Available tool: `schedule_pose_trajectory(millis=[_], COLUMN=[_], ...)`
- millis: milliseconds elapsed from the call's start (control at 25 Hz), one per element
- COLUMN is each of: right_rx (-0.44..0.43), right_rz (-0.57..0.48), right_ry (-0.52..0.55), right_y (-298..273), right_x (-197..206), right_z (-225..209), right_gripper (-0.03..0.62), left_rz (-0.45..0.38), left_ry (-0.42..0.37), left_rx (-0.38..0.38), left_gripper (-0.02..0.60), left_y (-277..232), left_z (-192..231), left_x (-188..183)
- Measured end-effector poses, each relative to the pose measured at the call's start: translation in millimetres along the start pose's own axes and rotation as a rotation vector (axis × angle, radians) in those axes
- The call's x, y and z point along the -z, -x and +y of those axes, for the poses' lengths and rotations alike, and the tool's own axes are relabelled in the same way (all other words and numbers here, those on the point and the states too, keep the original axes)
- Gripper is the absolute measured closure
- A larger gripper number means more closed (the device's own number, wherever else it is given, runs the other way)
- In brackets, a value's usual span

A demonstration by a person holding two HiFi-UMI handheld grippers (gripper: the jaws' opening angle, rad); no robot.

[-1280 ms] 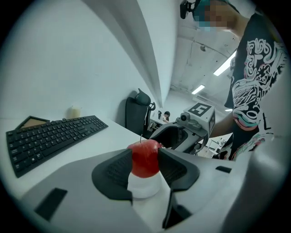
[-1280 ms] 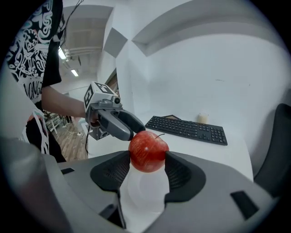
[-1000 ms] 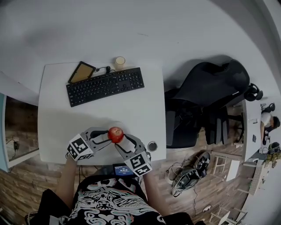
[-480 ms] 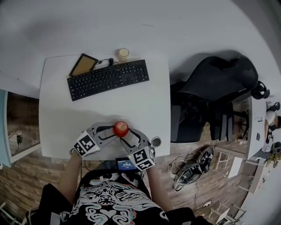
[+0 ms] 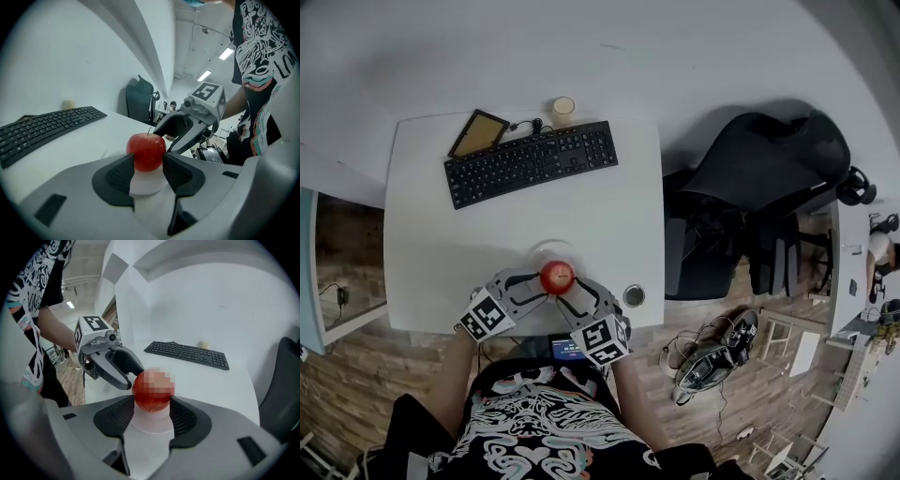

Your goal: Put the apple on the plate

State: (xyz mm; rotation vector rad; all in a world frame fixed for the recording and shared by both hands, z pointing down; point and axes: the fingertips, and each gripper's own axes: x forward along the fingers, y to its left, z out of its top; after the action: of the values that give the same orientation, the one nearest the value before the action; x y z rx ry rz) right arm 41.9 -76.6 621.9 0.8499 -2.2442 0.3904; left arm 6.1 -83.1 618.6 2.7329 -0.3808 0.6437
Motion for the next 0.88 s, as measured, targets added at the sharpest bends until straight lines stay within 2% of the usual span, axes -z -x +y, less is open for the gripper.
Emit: schedule_pose_trajectory(millis=[240, 520, 720, 880], right_rx=[0.029, 0.056, 0.043, 0.075], right_rz=[-0.008, -0.031, -0.117, -0.118], right_ry=[-0.065, -0.089, -0.201, -0.183], right_y=[9, 12, 21, 24], right_x=[3, 1, -12, -11], right_z=[2, 2, 0, -5], right_gripper=[0.344, 0.344, 0.343, 0.344], left_rz=[-0.017, -0.023, -0.090, -0.117], left_ry=[-0.037, -0.034, -0.022, 0.018], left_rx=[-0.130, -0.156, -0.251, -0.277], left_gripper=[0.393, 0.393, 0.392, 0.393], left_y=[3, 6, 23, 22], left_z=[4, 0, 3, 6], left_x=[-5, -5, -16, -17])
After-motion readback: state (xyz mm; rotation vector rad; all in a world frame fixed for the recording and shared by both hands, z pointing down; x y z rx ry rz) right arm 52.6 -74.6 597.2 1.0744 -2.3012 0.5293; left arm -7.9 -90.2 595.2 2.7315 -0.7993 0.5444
